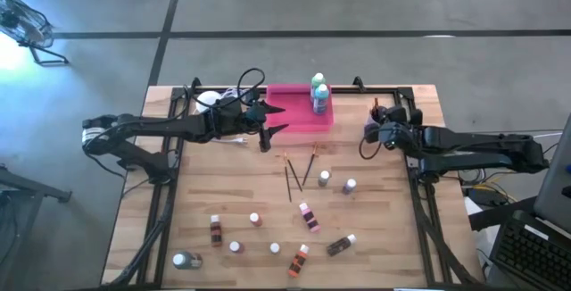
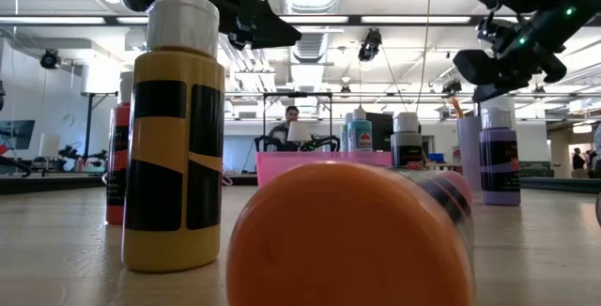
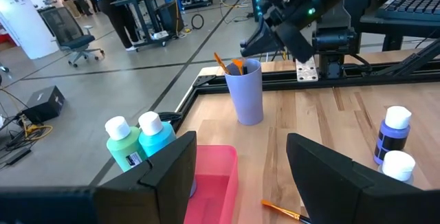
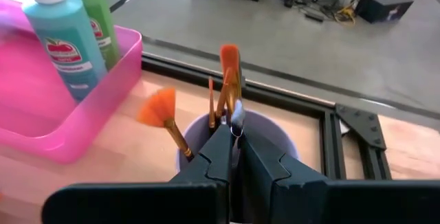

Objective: Pick & Place Paint Supplies
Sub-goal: Put the black silver paint brush into the violet cup

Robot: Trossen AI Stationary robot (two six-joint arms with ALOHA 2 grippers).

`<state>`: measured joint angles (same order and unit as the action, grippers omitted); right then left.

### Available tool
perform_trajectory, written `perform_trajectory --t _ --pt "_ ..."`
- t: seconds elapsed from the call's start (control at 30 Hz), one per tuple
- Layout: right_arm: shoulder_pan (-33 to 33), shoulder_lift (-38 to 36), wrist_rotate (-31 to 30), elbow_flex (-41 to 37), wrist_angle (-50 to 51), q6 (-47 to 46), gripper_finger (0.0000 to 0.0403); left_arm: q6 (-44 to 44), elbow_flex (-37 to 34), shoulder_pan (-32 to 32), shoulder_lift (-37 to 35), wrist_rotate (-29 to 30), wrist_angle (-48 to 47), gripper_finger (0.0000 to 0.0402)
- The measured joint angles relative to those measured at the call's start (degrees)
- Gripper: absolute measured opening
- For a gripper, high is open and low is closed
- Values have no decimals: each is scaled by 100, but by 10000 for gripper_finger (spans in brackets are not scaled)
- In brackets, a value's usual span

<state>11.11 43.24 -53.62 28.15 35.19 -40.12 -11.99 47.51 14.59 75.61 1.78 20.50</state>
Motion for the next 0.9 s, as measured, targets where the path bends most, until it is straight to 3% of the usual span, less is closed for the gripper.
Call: perform_trajectory --t 0.57,0.9 --pt "634 2 748 -63 -108 19 13 0 0 4 0 0 1 232" --pt "748 4 783 -97 -115 24 13 0 -2 2 0 0 1 232"
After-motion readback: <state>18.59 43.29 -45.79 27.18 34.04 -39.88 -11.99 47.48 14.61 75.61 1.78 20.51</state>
